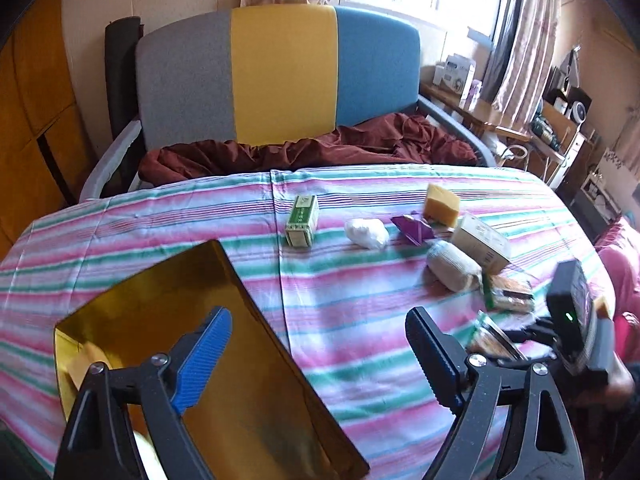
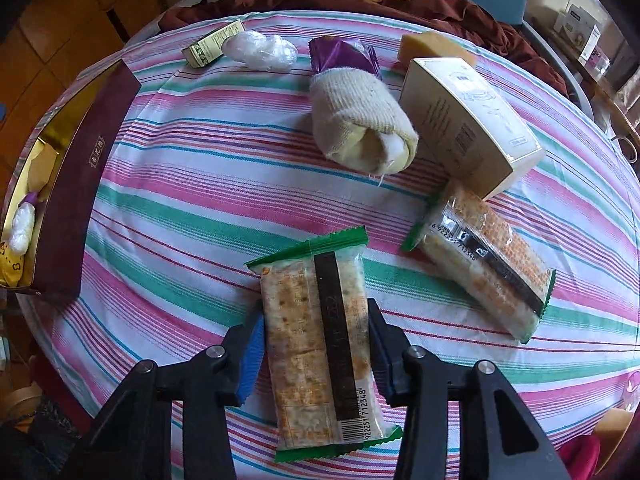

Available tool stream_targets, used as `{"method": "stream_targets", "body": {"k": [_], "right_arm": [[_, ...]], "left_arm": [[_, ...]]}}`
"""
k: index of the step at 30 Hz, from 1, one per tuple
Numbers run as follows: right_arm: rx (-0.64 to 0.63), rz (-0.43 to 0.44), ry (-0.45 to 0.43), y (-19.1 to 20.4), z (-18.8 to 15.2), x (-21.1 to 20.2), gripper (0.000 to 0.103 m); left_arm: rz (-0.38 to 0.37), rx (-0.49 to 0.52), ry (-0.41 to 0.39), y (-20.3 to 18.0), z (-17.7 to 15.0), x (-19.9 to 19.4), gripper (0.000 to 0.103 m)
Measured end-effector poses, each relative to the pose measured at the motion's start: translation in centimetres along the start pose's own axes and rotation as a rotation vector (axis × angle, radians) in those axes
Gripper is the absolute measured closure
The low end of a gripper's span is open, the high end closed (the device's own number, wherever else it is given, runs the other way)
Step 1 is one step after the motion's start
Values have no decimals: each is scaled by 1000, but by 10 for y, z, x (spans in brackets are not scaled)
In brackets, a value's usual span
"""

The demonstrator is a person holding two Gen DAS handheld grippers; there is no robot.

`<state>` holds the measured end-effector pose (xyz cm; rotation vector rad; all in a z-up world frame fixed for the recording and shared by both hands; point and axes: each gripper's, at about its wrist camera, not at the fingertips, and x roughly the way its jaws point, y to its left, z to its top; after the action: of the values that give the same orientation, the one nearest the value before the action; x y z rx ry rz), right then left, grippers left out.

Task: Organize objects
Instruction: 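Grasp the small green box with the left gripper while the right holds the crackers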

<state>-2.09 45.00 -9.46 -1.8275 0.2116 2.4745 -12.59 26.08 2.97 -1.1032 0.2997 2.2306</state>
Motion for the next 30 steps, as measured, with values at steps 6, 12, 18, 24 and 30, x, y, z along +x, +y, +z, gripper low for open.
{"method": "stream_targets", "body": {"k": [6,12,18,24,30], "right_arm": [[15,12,0,0,0,-1,56],[20,27,2,0,2,-2,53],[11,27,1,4,4,-1,51],[15,30,1,3,5,-1,50],[13,32,-1,2,4,-2,49]], "left_arm": [[44,26,96,10,54,67,19],[104,27,151,18,89,132,31],[78,20,219,16,102,181,31],[71,6,272,14,106,221,32],[57,47,269,5,95,229,72]]}}
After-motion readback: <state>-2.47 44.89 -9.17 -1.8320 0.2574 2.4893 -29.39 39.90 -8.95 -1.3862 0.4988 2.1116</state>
